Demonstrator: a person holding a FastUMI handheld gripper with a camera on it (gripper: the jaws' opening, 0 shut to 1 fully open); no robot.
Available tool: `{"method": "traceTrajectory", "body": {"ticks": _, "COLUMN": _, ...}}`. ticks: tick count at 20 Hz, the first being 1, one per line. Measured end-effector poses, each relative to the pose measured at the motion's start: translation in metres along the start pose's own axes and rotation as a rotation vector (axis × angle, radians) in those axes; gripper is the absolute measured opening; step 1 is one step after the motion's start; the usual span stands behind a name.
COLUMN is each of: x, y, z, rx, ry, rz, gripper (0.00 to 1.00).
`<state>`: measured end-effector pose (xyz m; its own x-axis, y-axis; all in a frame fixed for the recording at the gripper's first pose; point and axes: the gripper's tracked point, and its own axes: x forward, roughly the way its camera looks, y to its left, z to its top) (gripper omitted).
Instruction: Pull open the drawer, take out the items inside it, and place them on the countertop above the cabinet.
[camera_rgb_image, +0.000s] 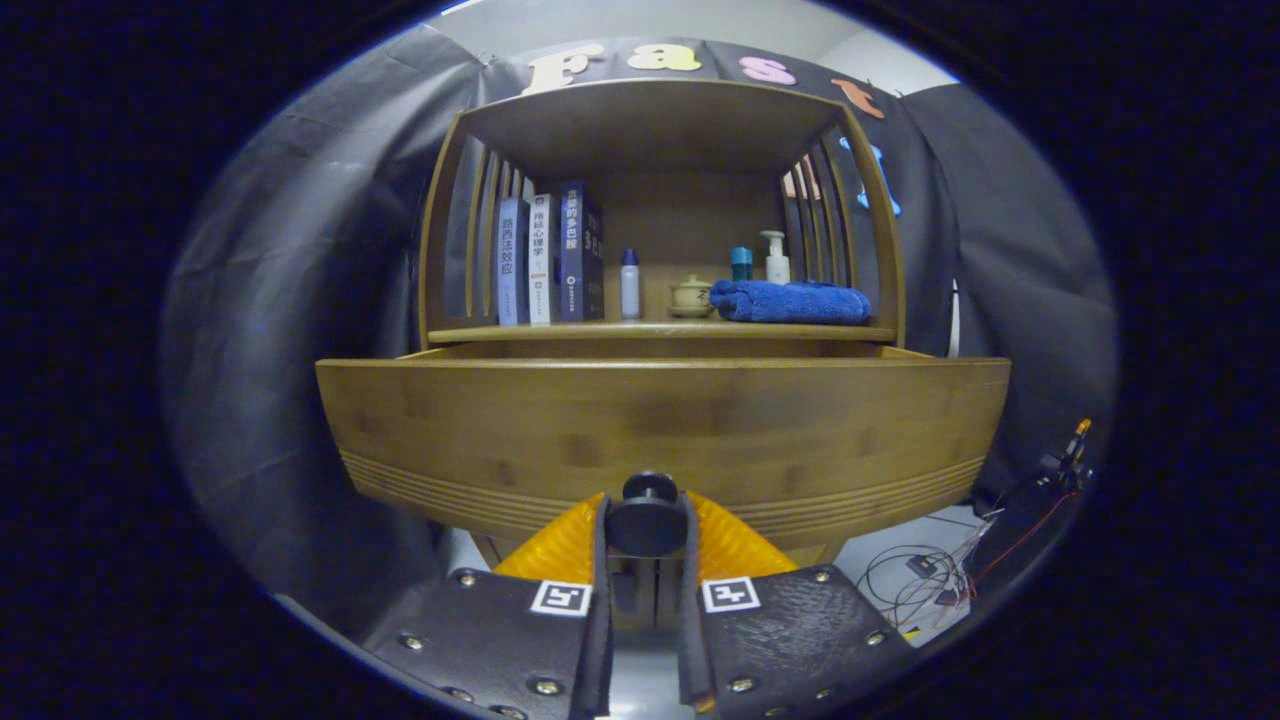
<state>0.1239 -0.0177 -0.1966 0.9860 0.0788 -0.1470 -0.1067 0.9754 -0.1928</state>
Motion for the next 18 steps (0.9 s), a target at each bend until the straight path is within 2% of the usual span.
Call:
{"method": "traceTrajectory", "body": {"ticks": 7, "x": -0.010, "y": 0.003, "z": -0.005, "rx": -0.026, "ry": 0.006, "rz": 0.009, "gripper": 0.26}}
{"method": "traceTrajectory", "body": {"ticks": 11, "x": -0.010, "y": 0.003, "z": -0.008, "rx": 0.020, "ry": 0.055, "rz": 0.015, "gripper": 0.27}}
{"method": "traceTrajectory", "body": {"ticks": 13, "x": -0.012, "y": 0.004, "z": -0.008, "rx": 0.036, "ry": 0.094, "rz": 0.026, "gripper": 0.37}}
{"method": "traceTrajectory", "body": {"ticks": 16, "x": -0.027, "y": -0.001, "z": 0.004, "rx": 0.049, "ry": 0.080, "rz": 0.015, "gripper": 0.43}}
{"method": "traceTrajectory", "body": {"ticks": 18, "x": -0.039, "y": -0.001, "z": 0.016, "rx": 0.024, "ry": 0.055, "rz": 0.019, "gripper": 0.60}}
